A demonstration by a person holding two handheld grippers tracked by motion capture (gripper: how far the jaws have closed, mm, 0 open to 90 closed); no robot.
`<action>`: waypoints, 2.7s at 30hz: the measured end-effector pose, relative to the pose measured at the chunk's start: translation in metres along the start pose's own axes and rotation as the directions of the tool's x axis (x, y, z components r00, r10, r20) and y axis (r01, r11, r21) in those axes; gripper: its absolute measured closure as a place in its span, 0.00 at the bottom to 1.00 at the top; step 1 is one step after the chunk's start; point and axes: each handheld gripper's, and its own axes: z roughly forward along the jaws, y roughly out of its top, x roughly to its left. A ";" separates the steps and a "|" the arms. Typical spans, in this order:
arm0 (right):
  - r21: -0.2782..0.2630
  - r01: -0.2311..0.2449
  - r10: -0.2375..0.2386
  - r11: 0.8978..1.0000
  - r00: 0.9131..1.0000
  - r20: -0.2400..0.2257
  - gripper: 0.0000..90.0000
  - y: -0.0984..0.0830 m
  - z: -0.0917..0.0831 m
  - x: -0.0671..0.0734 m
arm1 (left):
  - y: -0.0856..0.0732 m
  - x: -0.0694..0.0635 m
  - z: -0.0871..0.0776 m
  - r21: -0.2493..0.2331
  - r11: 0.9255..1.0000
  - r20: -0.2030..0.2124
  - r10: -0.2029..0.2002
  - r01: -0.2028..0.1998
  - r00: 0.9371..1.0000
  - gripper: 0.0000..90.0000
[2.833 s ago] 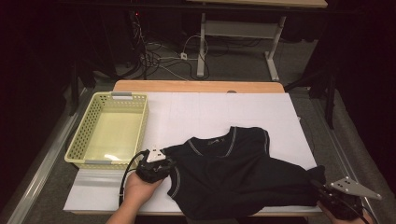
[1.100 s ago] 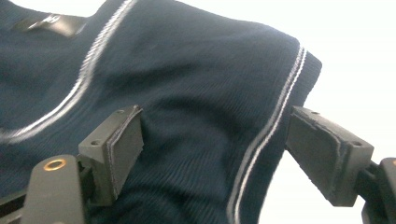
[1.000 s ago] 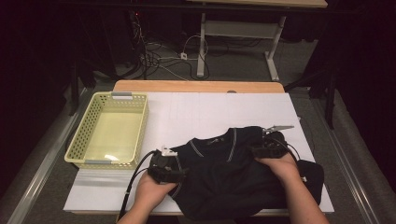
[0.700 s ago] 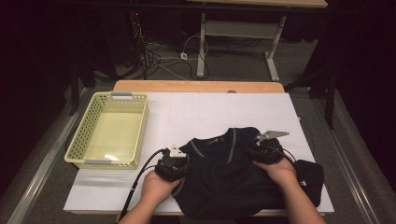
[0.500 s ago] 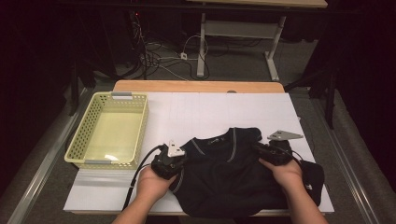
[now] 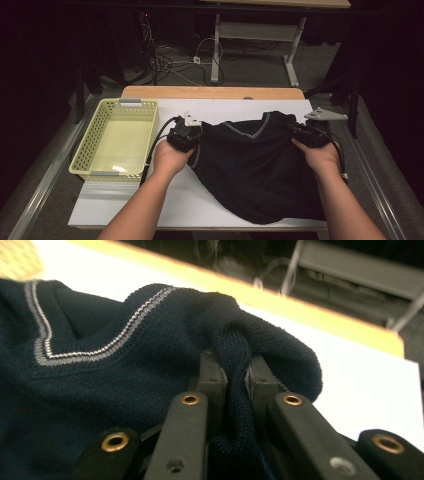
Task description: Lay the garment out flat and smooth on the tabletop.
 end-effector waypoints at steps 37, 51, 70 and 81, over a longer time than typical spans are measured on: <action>-0.036 -0.045 0.042 0.998 0.996 -0.076 0.66 -0.141 -0.096 0.066 | -0.148 -0.053 -0.060 -0.196 0.980 0.170 -0.012 0.046 0.985 0.04; 0.070 0.047 -0.038 0.996 0.991 -0.131 0.77 -0.153 -0.070 0.092 | -0.159 -0.039 -0.051 -0.238 0.968 0.143 -0.045 0.079 0.989 0.00; 0.066 0.147 -0.143 0.987 0.987 -0.067 0.98 -0.151 -0.067 0.096 | -0.159 -0.042 -0.050 -0.236 0.970 0.130 -0.028 0.058 0.991 0.03; -0.108 0.147 -0.165 0.983 0.967 -0.193 0.99 -0.122 -0.101 0.134 | -0.160 -0.041 -0.051 -0.245 0.968 0.134 -0.028 0.061 0.991 0.03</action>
